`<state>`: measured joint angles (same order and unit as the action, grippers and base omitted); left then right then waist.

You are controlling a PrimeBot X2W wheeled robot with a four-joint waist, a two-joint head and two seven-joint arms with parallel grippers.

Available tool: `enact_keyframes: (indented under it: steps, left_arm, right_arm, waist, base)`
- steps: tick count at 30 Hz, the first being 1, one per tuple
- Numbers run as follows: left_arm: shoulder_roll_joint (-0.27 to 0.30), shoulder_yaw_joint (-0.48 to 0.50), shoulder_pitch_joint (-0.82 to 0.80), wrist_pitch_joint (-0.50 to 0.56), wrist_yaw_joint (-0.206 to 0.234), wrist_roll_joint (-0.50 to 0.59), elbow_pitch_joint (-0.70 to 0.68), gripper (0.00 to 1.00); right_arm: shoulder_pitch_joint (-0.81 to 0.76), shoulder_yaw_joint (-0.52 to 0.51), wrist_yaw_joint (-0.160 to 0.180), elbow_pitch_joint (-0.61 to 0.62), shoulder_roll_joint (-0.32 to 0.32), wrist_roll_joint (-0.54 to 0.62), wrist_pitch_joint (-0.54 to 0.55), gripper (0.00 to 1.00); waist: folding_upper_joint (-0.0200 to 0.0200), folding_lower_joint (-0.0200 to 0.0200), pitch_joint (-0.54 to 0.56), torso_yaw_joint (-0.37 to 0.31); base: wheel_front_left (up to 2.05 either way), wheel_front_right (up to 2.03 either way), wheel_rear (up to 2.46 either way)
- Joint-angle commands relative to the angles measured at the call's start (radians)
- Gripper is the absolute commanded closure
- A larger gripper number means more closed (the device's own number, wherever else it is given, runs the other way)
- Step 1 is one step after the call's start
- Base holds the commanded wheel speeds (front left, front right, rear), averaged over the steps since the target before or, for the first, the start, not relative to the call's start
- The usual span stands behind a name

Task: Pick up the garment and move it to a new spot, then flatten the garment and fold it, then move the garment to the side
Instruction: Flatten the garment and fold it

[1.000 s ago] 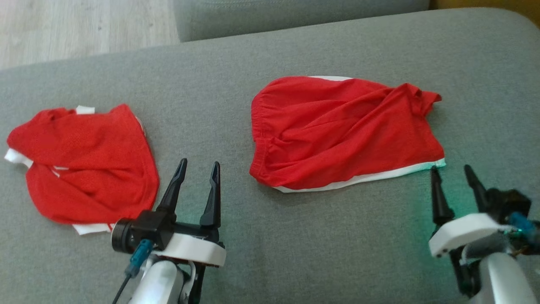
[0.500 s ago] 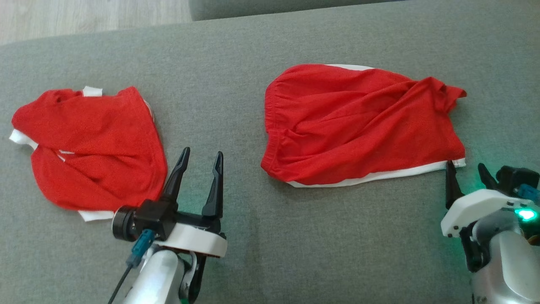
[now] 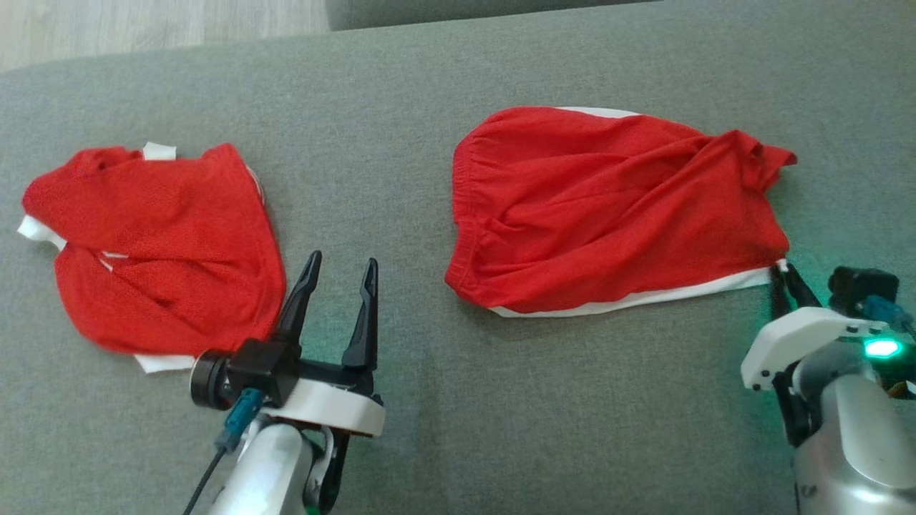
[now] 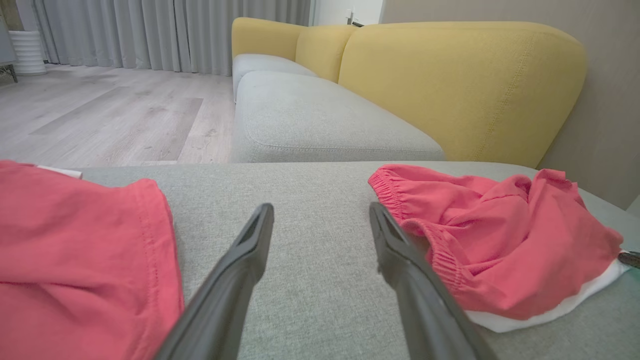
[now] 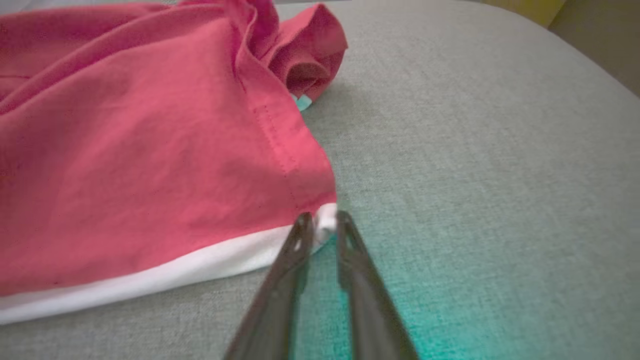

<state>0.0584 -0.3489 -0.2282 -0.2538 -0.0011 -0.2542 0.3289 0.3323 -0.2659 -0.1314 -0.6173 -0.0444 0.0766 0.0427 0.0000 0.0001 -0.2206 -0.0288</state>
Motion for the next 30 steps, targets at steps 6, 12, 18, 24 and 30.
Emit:
enact_keyframes:
  steps: [6,12,18,24,30]
  left_arm:
    - [0.01,0.032,-0.026,-0.008,-0.004,0.006,-0.017,0.0]
    - [0.027,-0.022,-0.024,0.007,-0.04,0.034,0.02,0.0]
    - [0.081,-0.147,-0.047,0.087,-0.096,0.109,0.104,0.0]
    - [0.092,-0.206,-0.123,0.093,-0.109,0.15,0.175,0.0]
    - [0.077,-0.233,-0.217,0.074,-0.111,0.177,0.258,0.0]
  right_arm:
    - [0.005,-0.001,0.001,0.055,-0.006,-0.023,-0.054,1.0]
    - [-0.033,0.001,0.001,0.1,-0.006,-0.096,-0.06,1.0]
    - [-0.042,0.027,0.001,0.11,-0.006,-0.117,-0.044,1.0]
    - [-0.029,0.048,0.001,0.122,-0.006,-0.135,-0.036,1.0]
    - [-0.011,0.068,0.001,0.132,-0.006,-0.149,-0.033,1.0]
  waist:
    - [0.0,-0.0001,0.032,-0.023]
    - [0.0,-0.0001,0.049,-0.054]
    - [0.0,-0.0001,0.05,-0.083]
    - [0.0,-0.0001,0.024,-0.1]
    - [0.0,-0.0001,-0.013,-0.113]
  base:
    - [0.0,0.0,0.0]
    - [0.0,0.0,0.0]
    - [0.0,0.0,0.0]
    - [0.0,0.0,0.0]
    - [0.0,0.0,0.0]
